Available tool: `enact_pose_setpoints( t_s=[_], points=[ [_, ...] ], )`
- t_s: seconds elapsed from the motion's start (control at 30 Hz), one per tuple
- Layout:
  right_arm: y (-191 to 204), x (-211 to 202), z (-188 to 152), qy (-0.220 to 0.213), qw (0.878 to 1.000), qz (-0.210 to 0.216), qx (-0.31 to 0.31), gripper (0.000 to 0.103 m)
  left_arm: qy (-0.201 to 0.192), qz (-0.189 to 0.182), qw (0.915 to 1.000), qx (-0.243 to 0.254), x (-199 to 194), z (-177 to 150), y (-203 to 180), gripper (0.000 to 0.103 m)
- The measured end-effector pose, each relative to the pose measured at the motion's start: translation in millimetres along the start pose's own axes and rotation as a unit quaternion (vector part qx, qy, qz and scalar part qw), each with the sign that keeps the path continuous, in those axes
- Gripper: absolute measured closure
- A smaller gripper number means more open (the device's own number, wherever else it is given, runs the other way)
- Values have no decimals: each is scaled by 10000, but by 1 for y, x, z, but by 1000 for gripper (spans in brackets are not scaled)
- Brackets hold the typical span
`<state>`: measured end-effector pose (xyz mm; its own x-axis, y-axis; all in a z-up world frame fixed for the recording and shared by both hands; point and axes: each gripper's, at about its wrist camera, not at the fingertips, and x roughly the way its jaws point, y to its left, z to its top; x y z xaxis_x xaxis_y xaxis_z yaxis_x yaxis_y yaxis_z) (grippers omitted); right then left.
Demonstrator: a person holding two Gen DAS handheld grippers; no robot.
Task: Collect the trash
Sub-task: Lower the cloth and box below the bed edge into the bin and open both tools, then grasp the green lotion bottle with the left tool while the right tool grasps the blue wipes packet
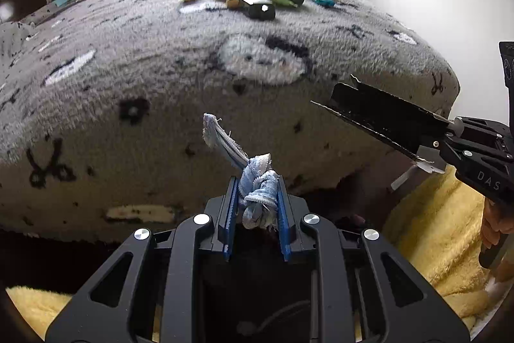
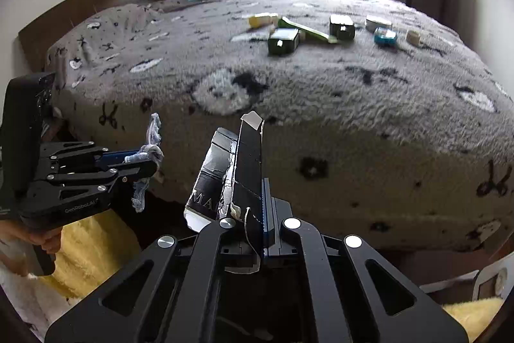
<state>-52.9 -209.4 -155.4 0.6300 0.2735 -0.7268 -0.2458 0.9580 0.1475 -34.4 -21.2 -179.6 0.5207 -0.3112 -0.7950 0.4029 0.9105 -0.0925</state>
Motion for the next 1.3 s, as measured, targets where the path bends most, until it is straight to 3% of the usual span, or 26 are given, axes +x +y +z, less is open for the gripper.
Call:
enact_pose_setpoints(
  t_s=[0.33,0.63,1.03,1.2,1.23,1.27,1.3],
  points=[
    [23,38,-40,963,9948,240,-217,100,966,-111,9953,36,59,-52,1,82],
    [12,108,-80,2160,9760,238,149,100,1567,-430,9865,-207,93,-65,15,82],
    [7,127,-78,2248,9731,228,443,97,2016,-536,9778,-209,125,-73,14,80],
    [-2,127,-73,2230,9727,186,617,96,2018,-578,9776,-172,130,-76,2,60],
    [-6,125,-72,2194,9730,179,693,87,1996,-566,9781,-175,129,-76,0,54],
    [-7,126,-70,2172,9730,191,760,64,1975,-551,9786,-177,129,-76,0,47],
    [-12,123,-69,2132,9733,196,828,51,1948,-524,9793,-179,128,-75,0,44]
  ],
)
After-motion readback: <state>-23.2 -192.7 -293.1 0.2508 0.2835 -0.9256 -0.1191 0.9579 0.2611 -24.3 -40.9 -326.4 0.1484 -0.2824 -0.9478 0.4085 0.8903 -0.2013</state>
